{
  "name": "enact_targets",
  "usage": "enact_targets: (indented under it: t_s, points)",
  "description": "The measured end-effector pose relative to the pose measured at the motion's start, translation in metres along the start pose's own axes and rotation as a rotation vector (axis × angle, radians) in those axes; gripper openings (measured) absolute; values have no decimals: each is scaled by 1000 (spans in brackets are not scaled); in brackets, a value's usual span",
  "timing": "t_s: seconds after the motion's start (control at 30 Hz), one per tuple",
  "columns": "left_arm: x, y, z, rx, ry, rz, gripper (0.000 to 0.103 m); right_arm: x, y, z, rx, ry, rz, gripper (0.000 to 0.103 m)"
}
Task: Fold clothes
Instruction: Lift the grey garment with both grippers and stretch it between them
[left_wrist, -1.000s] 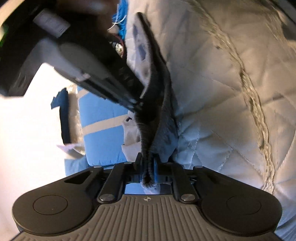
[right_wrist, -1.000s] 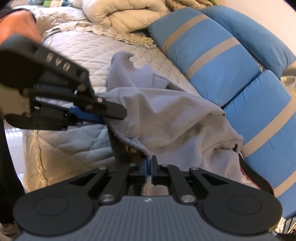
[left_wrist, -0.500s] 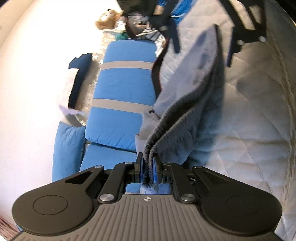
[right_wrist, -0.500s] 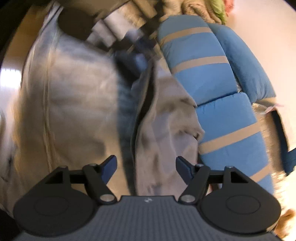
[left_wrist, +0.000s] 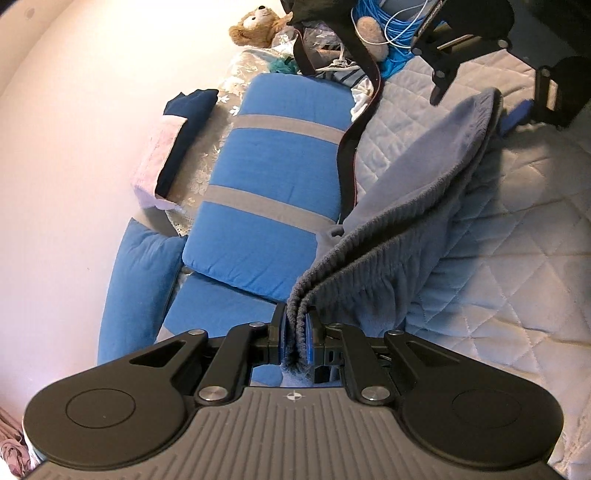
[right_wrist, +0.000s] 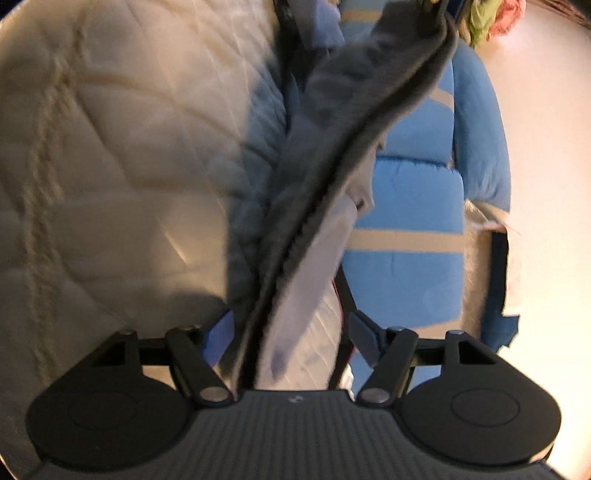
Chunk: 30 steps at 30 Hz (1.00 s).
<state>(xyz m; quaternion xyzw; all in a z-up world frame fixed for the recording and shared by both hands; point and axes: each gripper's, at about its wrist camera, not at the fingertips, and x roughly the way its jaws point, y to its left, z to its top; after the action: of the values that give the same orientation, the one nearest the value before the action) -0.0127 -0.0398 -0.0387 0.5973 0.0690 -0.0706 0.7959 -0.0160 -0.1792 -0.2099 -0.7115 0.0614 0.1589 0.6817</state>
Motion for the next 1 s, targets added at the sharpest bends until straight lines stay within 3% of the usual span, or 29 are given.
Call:
enact_targets:
  t_s: [0.07,0.13,0.2,0.23,0.27,0.3,0.47,0.67,1.0]
  points:
    - [0,0,-2,2,5,-1,9,8,-1,-4,10,41,10,67]
    - [0,1,-3,-2,13,-1,9,11,-3,-6,18,69,29,52]
    - [1,4,-5,-9,22,0,9,11,-4,-7,26,85,45,30]
    - [1,6,-6,-14,26,7,9,9,-6,-9,38,79,50,28]
    - [0,9,-8,-19,28,17,9,8,-9,-10,52,72,56,12]
    - [-2,14,-9,-20,29,25,9,5,-14,-10,71,66,62,8]
    - [-13,47,-15,-9,22,67,9,-18,-66,-9,239,34,114,7]
    - [-35,105,-13,16,7,150,9,-69,-155,-20,513,-49,219,7]
    - [-78,209,39,42,-68,344,9,-159,-300,-48,921,-214,399,7]
